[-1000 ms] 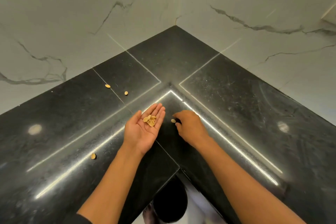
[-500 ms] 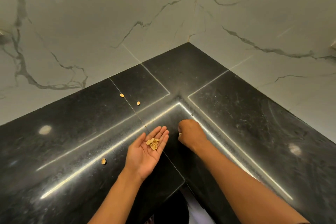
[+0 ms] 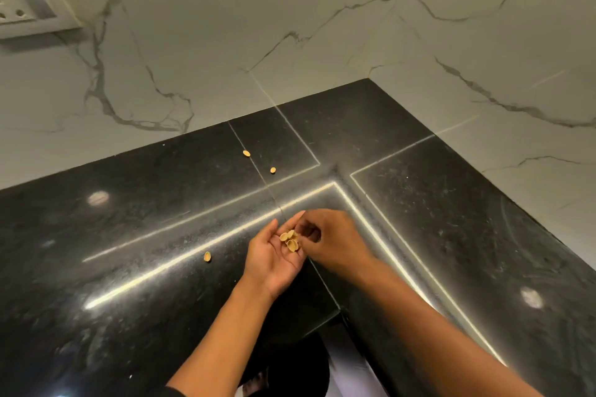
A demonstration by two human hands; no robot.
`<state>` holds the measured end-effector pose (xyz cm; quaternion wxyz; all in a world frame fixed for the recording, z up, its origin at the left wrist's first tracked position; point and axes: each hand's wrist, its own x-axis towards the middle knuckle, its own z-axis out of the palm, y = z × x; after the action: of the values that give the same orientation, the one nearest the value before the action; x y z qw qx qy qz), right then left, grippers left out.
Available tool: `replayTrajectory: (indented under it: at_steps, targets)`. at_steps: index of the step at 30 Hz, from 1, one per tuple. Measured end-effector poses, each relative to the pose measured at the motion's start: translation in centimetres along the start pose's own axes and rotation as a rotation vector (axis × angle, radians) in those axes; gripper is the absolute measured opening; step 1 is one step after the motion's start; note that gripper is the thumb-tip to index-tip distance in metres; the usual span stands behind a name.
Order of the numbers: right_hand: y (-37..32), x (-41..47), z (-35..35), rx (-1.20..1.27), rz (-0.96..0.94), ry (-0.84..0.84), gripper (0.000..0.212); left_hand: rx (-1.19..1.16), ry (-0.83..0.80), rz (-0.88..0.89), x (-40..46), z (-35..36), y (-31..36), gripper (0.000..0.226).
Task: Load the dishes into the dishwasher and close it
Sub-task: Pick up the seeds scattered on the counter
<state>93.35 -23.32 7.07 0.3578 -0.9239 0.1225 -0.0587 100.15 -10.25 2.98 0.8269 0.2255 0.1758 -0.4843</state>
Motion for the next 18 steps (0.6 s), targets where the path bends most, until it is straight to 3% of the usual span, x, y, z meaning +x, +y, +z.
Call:
replayTrajectory:
  at_steps: [3,8,15,18]
  targets:
    - [-1.2,0.0,0.9,-0.098,-0.119,0.017,0.015,-0.038,0.003,0.01,-1.1,-0.4,0.2,0.052]
    - [-1.1,0.8,1.7,-0.08,-0.121,0.247,0.021,-0.101,0.055,0.116,-3.5,-2.2,2.5,0.055]
    - [-0.7,0.2,5.7,-0.036,-0.061,-0.047,0.031,-0.135,0.106,0.317,-7.9,-5.9,5.7,0.055]
    - [-1.1,-0.3,7.4,-0.144,-0.106,-0.076,0.035,-0.143,0.121,0.377,-9.8,-7.2,6.2,0.055]
